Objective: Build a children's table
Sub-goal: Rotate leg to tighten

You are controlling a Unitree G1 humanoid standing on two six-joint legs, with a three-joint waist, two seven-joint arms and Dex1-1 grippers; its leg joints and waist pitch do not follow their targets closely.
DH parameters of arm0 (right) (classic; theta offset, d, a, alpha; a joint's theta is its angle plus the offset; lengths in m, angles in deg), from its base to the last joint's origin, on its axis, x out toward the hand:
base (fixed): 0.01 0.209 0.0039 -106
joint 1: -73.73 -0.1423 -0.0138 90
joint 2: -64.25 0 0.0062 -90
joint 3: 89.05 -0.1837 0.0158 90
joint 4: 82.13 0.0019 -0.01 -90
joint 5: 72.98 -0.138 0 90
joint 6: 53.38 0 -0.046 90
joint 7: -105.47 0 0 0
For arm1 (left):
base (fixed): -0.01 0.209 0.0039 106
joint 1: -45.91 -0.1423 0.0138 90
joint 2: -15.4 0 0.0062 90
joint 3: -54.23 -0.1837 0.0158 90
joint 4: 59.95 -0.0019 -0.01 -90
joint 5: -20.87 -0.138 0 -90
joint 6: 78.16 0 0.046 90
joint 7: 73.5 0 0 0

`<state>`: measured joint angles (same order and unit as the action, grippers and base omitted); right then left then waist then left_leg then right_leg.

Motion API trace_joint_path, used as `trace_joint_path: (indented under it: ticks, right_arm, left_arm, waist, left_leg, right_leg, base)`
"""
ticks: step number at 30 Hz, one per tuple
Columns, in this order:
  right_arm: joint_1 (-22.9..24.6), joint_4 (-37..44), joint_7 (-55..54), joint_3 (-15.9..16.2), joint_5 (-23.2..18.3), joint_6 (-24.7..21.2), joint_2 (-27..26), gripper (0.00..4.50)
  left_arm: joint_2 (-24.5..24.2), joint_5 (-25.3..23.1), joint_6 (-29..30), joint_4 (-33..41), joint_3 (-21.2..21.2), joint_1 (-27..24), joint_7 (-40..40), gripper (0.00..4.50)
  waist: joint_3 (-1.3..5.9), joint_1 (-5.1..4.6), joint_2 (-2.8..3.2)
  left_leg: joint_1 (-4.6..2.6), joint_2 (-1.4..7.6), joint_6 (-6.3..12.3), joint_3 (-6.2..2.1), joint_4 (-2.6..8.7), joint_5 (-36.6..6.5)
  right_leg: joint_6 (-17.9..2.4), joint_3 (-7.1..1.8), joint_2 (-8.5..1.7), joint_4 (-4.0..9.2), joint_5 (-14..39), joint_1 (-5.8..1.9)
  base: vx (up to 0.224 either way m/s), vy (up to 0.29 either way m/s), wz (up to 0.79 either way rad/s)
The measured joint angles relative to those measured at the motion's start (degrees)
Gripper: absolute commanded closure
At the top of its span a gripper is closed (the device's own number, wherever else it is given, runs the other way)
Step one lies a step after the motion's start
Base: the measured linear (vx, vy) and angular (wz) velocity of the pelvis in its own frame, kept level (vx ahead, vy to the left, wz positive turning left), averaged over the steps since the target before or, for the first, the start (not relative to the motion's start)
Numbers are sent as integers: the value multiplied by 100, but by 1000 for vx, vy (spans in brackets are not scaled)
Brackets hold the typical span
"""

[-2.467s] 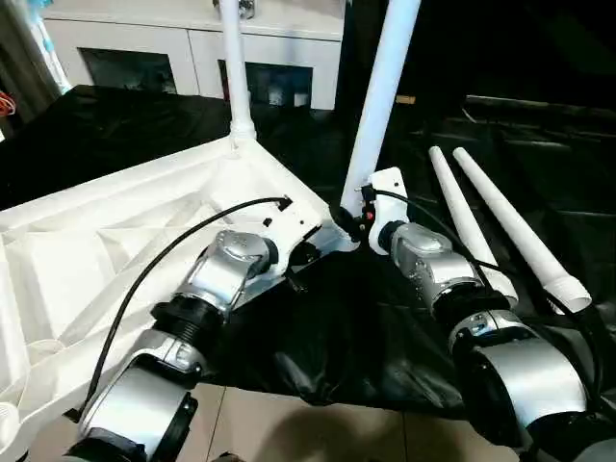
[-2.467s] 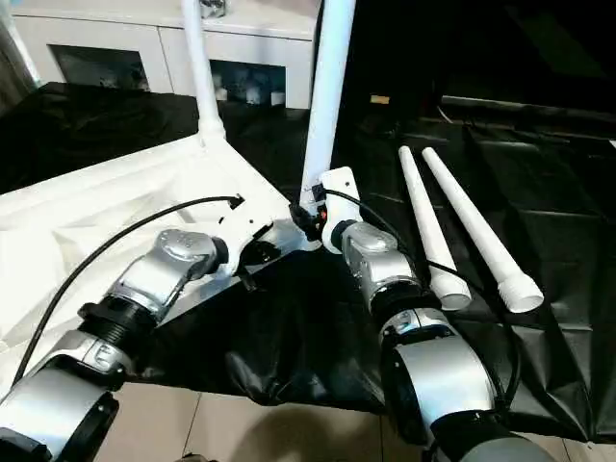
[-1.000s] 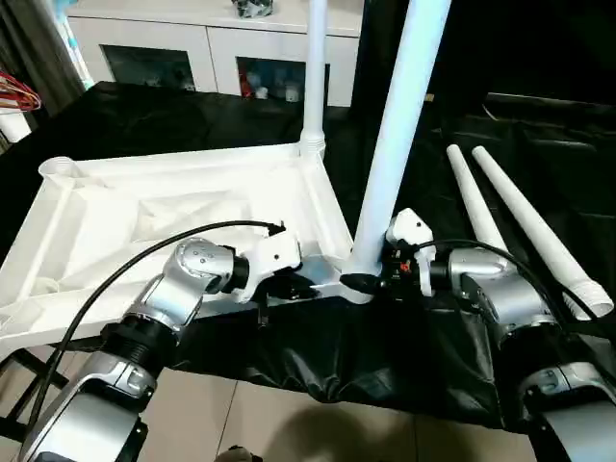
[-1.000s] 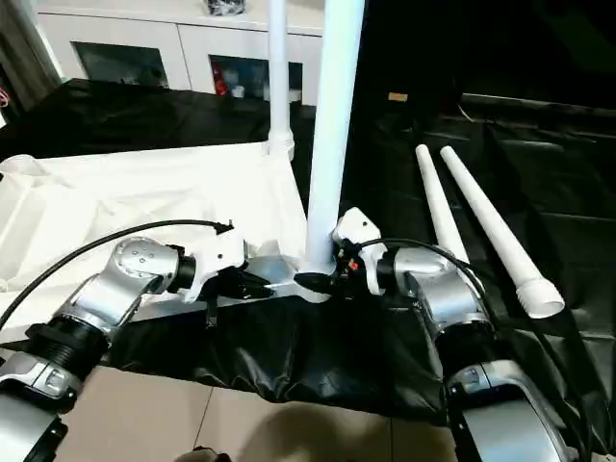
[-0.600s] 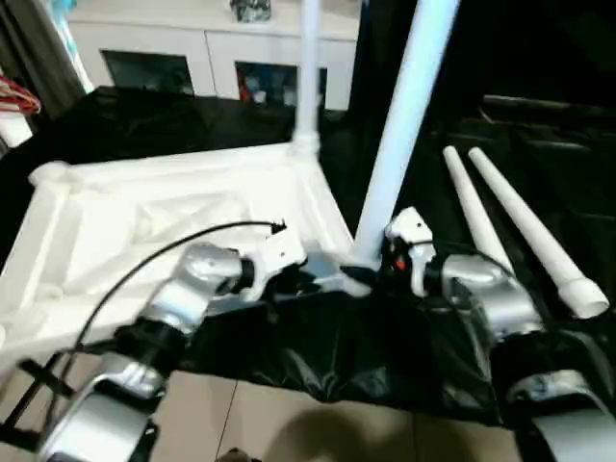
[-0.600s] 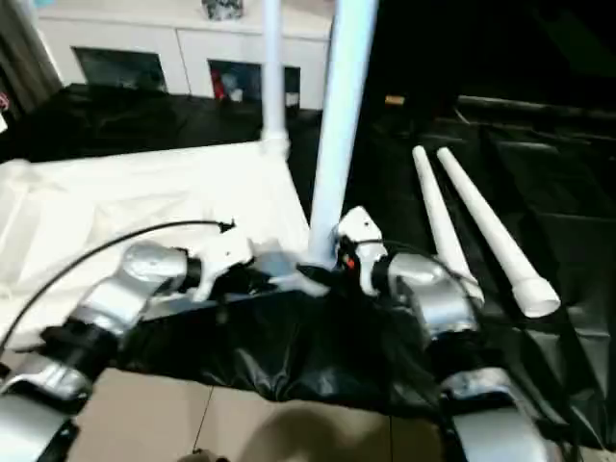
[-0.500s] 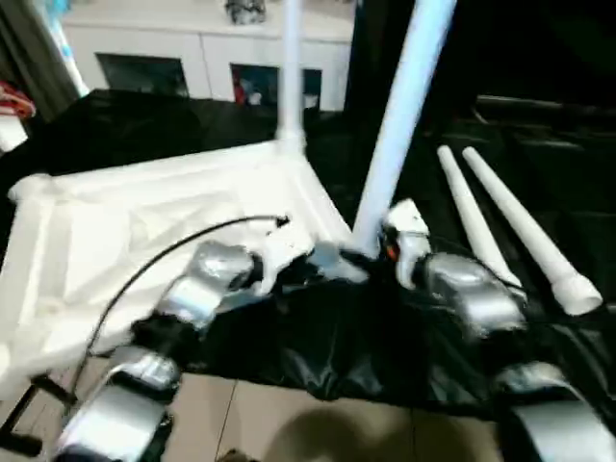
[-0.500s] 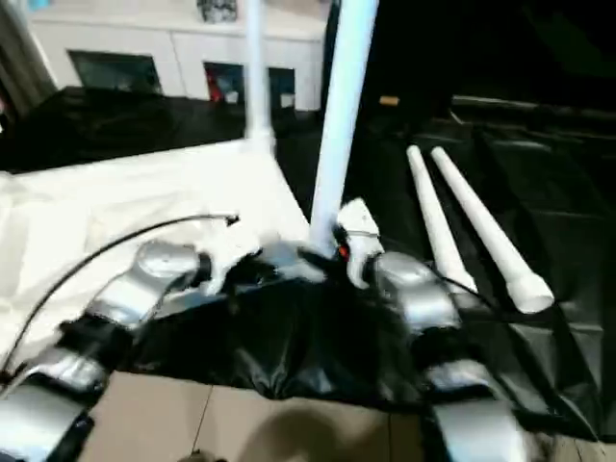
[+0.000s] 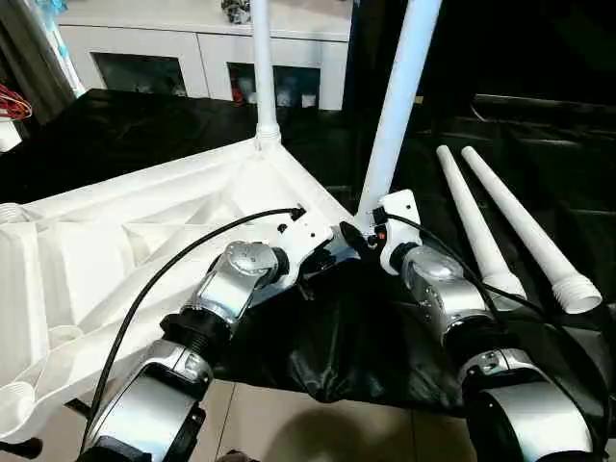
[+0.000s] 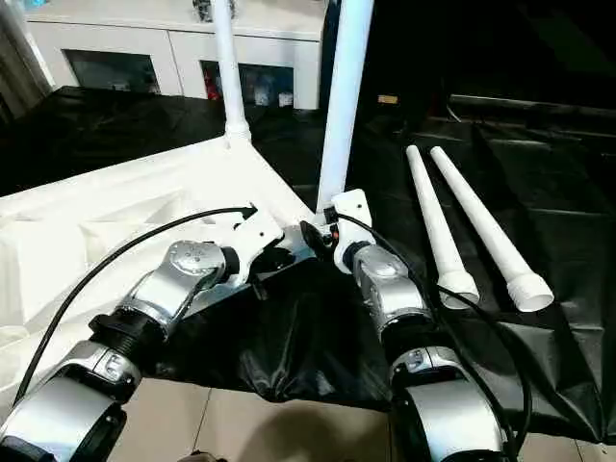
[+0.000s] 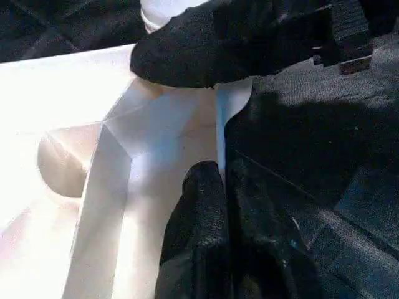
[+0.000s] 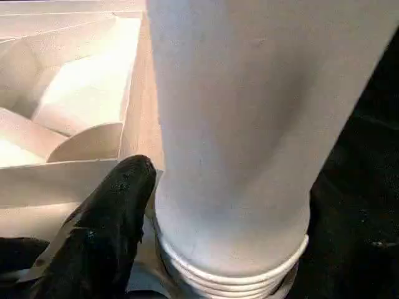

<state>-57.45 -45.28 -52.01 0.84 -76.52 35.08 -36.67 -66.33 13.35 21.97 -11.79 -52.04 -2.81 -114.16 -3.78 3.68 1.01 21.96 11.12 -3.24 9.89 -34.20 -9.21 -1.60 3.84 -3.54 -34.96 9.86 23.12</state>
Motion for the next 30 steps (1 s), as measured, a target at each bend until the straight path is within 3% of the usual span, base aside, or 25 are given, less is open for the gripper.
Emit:
trace_joint_path:
  ticks: [9,20,21,30]
  right_arm:
    - [635,757,2320,509,-62,216,945,69]
    - [1196,1772,4006,884,-279,56,1614,69]
    - [1221,1862,4138,916,-303,0,1650,94]
    - [1383,2187,4494,980,-372,-168,1673,152]
  left_arm:
    - [-580,165,-679,499,-229,-409,-1285,450]
    - [-1065,484,-892,886,-322,-682,-2487,450]
    - [-1111,509,-896,900,-329,-687,-2588,450]
    - [-1257,588,-857,965,-340,-702,-3011,450]
  waist:
    - [3,75,48]
    - [2,153,50]
    - [2,150,49]
    - [2,147,49]
  left_leg:
    - [2,4,2,-1,17,-1]
    - [3,5,3,1,11,-3]
    - [3,5,3,1,11,-3]
    - [3,4,2,1,11,-2]
  right_leg:
    - [13,8,1,-1,8,4]
    - [17,5,1,1,10,2]
    - [17,5,1,1,10,2]
    - [18,4,1,1,11,3]
  base:
    - [0,0,0]
    - [0,0,0]
    - [0,0,0]
    - [0,0,0]
